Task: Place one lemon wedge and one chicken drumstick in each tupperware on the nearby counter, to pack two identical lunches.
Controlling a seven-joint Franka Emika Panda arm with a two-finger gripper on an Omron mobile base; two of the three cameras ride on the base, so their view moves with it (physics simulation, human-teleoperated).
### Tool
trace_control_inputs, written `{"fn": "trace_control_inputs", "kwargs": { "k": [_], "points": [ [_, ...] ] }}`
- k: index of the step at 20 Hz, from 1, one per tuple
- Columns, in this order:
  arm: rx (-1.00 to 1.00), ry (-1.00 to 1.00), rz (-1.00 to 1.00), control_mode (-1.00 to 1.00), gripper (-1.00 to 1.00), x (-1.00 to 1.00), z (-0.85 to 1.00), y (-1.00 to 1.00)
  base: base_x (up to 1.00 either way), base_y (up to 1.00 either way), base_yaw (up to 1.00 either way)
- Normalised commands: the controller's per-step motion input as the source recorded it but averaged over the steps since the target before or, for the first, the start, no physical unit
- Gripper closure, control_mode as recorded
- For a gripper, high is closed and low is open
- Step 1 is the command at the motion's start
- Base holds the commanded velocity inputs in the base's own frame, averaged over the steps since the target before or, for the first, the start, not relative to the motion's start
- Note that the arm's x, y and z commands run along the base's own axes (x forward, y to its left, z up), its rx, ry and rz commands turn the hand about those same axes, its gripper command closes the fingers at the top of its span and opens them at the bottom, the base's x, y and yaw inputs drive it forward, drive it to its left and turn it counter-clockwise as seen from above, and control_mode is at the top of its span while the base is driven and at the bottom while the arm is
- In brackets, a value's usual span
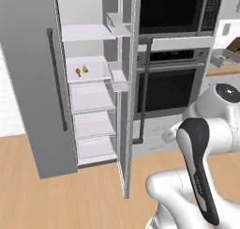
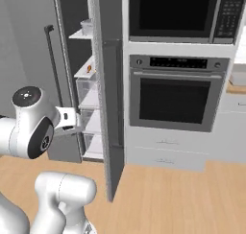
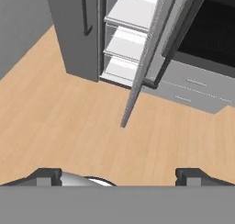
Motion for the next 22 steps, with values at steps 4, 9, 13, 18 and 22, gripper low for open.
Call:
{"fn": "trace_control_inputs", "kwargs": {
  "k": [4,9,13,18,22],
  "points": [
    [0.00,0.00,0.00,1.00,-1.00,0.00,0.00,0.00,0.18,1.00,-0.04],
    [0.00,0.00,0.00,1.00,-1.00,0.00,0.00,0.00,0.42,1.00,-0.08],
    [0.00,0.00,0.00,1.00,-1.00,0.00,0.00,0.00,0.77,0.36,-0.20],
    [0.00,0.00,0.00,1.00,-1.00,0.00,0.00,0.00,0.94,-0.18,-0.14],
    [0.00,0.00,0.00,1.00,-1.00,0.00,0.00,0.00,0.92,-0.03,-0.02]
  ]
}}
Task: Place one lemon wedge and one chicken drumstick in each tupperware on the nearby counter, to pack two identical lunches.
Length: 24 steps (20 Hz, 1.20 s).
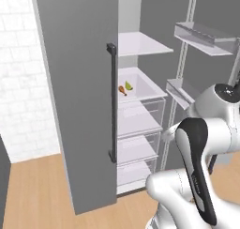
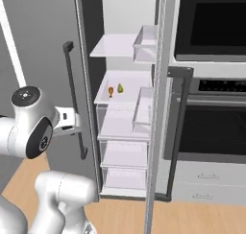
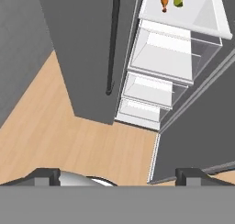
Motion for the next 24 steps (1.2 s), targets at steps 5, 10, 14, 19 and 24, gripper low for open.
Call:
{"fn": "trace_control_inputs", "kwargs": {
  "k": [5,10,14,19,24],
  "points": [
    [0.00,0.00,0.00,1.00,-1.00,0.00,0.00,0.00,0.66,-0.21,0.00],
    [0.00,0.00,0.00,1.00,-1.00,0.00,0.00,0.00,0.42,-0.34,0.00],
    [0.00,0.00,0.00,1.00,-1.00,0.00,0.00,0.00,0.36,-0.19,0.00],
    [0.00,0.00,0.00,1.00,-1.00,0.00,0.00,0.00,0.60,0.00,0.01],
    [0.00,0.00,0.00,1.00,-1.00,0.00,0.00,0.00,0.53,-0.11,0.01]
  ]
}}
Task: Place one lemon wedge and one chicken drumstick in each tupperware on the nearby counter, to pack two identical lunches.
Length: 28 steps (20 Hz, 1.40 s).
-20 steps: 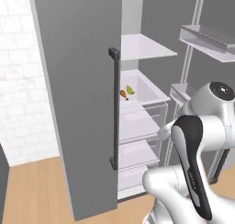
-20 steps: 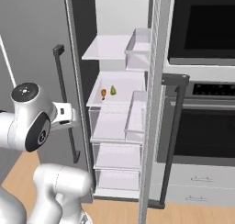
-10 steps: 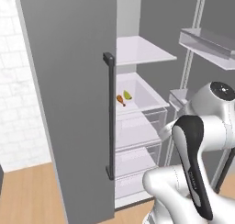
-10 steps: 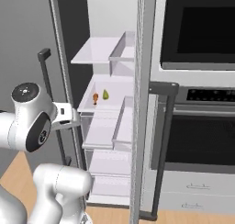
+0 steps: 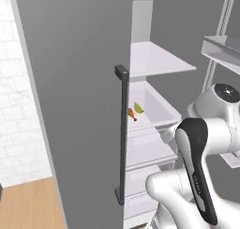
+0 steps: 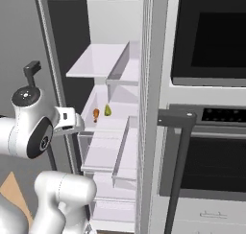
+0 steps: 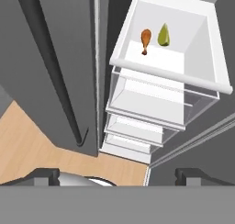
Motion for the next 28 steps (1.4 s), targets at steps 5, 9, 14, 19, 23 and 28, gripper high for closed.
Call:
{"fn": "trace_control_inputs", "kwargs": {
  "k": [5,9,14,19,23,28],
  "points": [
    [0.00,0.00,0.00,1.00,-1.00,0.00,0.00,0.00,0.26,-0.14,0.00],
    [0.00,0.00,0.00,-1.00,-1.00,0.11,-0.19,-0.07,0.02,-0.02,0.00],
    [0.01,-0.03,0.00,-1.00,-1.00,0.49,-0.27,-0.13,0.00,0.00,0.00],
    [0.00,-0.05,0.03,-1.00,-1.00,0.55,-0.22,-0.07,0.00,0.00,0.00],
    [0.00,-0.06,0.07,-1.00,-1.00,0.53,-0.20,0.00,0.00,0.00,0.00],
    [0.02,-0.01,0.07,-1.00,-1.00,0.53,-0.15,0.00,0.00,0.00,0.00]
  ]
}}
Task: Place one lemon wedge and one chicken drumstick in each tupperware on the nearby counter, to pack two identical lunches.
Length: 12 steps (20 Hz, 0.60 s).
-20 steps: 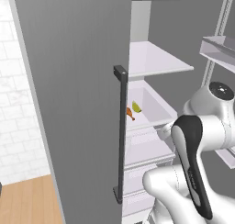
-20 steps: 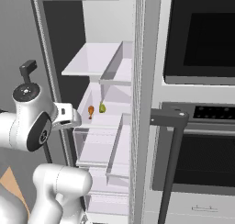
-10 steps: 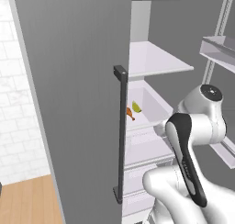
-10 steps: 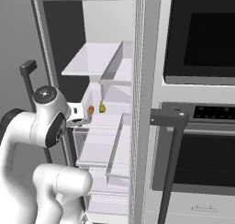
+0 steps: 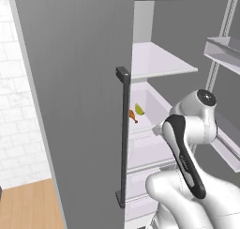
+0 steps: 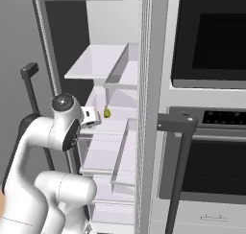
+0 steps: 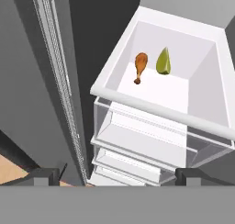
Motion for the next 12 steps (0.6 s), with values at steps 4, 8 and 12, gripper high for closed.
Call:
{"fn": "trace_control_inputs", "kwargs": {
  "k": [4,8,12],
  "points": [
    [0.04,0.00,0.03,-1.00,-1.00,0.58,-0.11,0.00,0.00,0.00,0.00],
    [0.03,0.00,0.01,-1.00,-1.00,0.62,-0.13,0.02,0.00,0.00,0.00],
    [0.01,0.00,0.01,-1.00,-1.00,0.59,-0.21,0.00,0.00,0.00,0.00]
  ]
}}
